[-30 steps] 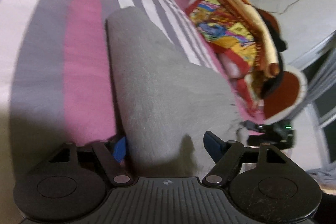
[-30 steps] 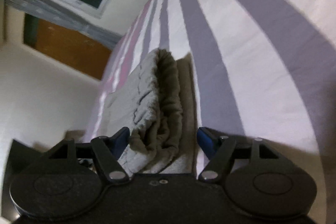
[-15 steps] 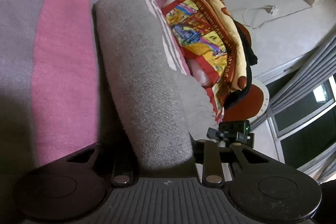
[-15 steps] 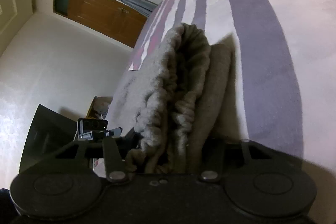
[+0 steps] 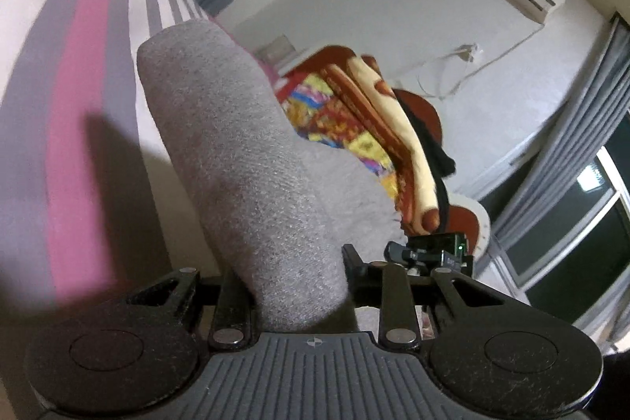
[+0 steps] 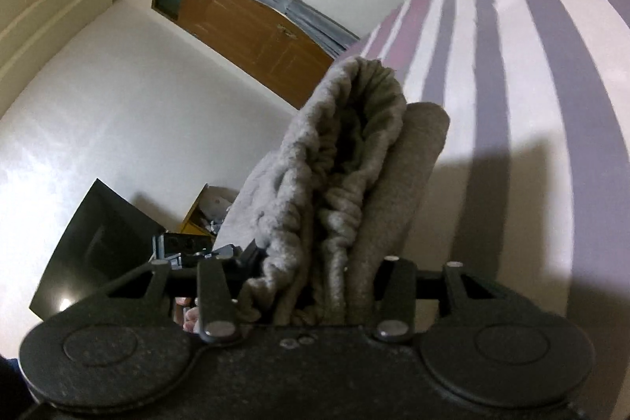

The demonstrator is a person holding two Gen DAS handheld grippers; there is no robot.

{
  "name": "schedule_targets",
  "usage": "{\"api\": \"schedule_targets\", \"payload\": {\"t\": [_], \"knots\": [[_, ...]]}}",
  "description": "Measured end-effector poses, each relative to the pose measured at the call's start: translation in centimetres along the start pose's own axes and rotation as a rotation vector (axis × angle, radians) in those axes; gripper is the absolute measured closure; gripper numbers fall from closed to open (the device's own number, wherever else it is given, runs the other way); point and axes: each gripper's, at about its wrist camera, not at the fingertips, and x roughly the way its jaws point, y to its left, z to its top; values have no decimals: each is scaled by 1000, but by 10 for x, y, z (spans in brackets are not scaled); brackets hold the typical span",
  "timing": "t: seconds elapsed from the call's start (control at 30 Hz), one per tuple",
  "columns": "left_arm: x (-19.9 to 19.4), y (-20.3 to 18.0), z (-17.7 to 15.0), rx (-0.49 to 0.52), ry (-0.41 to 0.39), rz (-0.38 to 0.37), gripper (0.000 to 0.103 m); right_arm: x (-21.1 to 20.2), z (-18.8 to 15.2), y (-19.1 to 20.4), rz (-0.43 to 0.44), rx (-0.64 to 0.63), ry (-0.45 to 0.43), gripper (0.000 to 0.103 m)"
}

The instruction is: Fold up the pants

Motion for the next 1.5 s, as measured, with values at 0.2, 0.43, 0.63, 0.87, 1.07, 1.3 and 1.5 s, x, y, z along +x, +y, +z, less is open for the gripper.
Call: {"api": "schedule_targets", "payload": {"t": [0.2,0.43,0.63,0.87,1.07,1.3,1.5], "knots": [[21,39,59,3,-5,89,74,36,48,-29,-31,36,-15,57],[40,101,63,-162,11,376,49,62,34,-94,-309,222,12,37],[16,82,29,-107,96,310,49,28,5,-80,-224,231,10,34],[27,76,16,-109,36,394,49,22,0,-92,-328,210,-27,31],[22,37,6,38,12,569,39,17,2,-55,-440,159,-60,19],[-3,-64,-24,276,-44,862,6,-27,-23,14,-533,-22,-85,9],[-42,-145,-66,394,-83,965,0,-69,-65,85,-556,-101,-157,0]]}}
